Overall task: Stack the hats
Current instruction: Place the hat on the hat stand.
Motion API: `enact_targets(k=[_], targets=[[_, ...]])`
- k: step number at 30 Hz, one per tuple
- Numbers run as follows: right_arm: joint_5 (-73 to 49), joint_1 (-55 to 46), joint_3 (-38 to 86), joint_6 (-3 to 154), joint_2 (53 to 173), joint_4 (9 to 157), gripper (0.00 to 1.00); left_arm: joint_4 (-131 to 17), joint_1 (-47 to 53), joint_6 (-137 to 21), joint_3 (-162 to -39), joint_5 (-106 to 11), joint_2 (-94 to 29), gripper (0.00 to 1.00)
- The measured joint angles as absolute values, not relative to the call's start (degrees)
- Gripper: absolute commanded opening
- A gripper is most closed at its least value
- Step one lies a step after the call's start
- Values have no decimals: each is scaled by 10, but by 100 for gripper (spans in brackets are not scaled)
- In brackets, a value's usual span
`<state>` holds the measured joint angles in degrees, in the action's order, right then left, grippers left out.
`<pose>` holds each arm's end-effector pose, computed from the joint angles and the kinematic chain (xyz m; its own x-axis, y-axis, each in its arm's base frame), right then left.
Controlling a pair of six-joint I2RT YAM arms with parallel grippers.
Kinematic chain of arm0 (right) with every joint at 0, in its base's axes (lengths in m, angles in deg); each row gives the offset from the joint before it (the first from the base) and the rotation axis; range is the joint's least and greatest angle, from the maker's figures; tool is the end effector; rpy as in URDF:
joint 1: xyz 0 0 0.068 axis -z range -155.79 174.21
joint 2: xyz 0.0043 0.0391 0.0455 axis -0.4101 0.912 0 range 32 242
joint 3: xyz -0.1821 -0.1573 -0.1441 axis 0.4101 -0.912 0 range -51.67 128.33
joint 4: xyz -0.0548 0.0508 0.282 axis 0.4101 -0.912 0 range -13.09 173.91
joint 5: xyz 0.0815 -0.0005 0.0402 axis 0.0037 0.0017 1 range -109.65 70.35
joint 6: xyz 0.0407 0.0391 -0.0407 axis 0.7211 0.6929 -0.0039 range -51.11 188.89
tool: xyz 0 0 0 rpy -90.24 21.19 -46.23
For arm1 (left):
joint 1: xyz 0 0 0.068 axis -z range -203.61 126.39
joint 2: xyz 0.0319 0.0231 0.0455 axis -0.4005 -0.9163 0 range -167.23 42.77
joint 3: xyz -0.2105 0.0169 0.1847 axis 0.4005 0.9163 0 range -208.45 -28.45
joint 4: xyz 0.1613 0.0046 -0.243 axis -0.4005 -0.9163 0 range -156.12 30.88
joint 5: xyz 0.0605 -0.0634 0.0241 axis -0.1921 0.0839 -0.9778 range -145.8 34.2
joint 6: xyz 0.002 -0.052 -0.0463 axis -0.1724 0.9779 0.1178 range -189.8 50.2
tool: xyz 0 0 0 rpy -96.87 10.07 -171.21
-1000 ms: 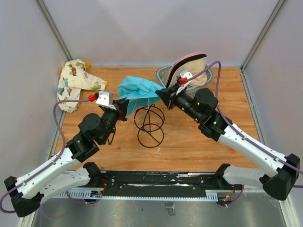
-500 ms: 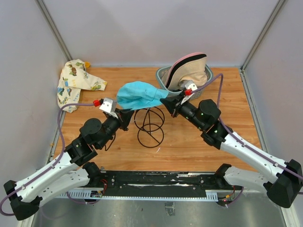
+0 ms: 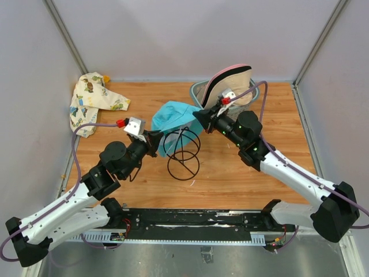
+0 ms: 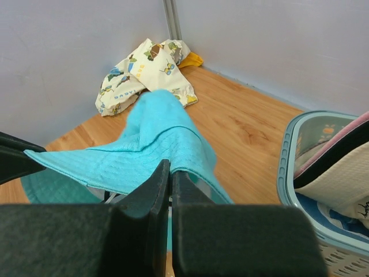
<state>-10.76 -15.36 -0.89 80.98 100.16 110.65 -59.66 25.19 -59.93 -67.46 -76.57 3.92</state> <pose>0.2483 0.2165 0.3616 -0.0338 0.2405 -0.9701 -0.7566 0.6280 0.1821 0.1548 -0.1462 0.3440 -0.0849 -0.1465 -0.9856 0.4622 0.8705 -0.1692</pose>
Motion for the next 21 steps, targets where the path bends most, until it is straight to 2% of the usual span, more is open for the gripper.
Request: enact_targets(k=[11, 21], targets=[[-87, -152, -119, 843, 872, 1127, 1, -610, 253, -593, -680, -699, 68, 0], [-71, -146, -215, 866, 817, 1176, 1, -642, 253, -583, -650, -653, 134, 1]])
